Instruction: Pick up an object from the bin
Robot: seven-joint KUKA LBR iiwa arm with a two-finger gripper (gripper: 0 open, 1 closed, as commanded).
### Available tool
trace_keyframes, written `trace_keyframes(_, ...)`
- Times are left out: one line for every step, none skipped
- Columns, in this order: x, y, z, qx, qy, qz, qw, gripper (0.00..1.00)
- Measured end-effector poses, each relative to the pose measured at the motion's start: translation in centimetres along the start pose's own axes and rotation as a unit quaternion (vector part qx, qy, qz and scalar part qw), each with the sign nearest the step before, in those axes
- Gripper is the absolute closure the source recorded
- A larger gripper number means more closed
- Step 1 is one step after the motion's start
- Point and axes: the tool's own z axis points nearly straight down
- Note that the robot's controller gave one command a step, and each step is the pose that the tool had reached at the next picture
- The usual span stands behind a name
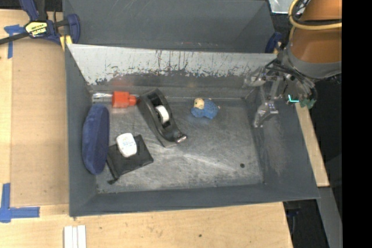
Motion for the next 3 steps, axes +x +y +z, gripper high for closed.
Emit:
trace_keyframes(3.3,5.0,6.2,-0.001,0.0011,0.014,0.9999,0.0)
trace_keyframes(-2.8,9.5,-5.2,-0.001,-0.0093,0.01,0.9999,0.0)
trace_keyframes(-0.7,10.7,7.7,0.0,0.001,0.069,0.9976,0.0)
